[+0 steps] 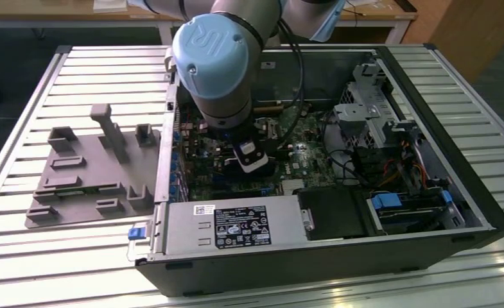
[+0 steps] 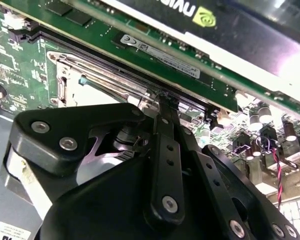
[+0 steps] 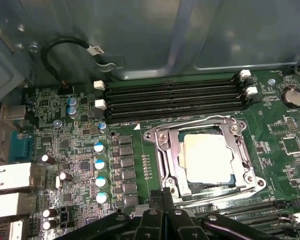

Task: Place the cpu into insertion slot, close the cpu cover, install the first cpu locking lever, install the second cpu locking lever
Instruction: 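Install the second cpu locking lever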

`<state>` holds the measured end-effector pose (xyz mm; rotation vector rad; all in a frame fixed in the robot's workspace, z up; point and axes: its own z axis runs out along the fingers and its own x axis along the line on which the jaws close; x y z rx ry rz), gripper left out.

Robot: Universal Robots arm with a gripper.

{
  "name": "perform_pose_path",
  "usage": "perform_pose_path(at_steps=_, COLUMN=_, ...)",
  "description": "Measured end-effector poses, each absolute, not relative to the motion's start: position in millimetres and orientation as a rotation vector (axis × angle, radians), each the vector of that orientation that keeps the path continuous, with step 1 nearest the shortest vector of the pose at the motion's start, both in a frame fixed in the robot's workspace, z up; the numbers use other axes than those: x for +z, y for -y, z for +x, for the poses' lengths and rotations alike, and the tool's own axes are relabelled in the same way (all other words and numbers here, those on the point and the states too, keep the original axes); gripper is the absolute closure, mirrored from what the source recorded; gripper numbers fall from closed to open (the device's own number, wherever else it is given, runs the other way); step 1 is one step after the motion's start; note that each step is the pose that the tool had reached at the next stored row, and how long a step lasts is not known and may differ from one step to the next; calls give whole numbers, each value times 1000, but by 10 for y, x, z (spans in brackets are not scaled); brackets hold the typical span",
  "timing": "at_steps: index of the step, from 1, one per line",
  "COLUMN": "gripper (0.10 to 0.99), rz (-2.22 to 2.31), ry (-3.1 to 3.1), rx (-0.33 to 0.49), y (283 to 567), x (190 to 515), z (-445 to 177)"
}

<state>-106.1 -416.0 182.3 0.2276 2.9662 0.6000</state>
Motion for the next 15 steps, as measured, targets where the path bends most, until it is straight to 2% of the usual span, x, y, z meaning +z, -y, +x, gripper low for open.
perform_pose_path(at_steps=15, gripper=980, rz=226, ry=-2971, rx=570, y=4113, x=1861, z=-1062)
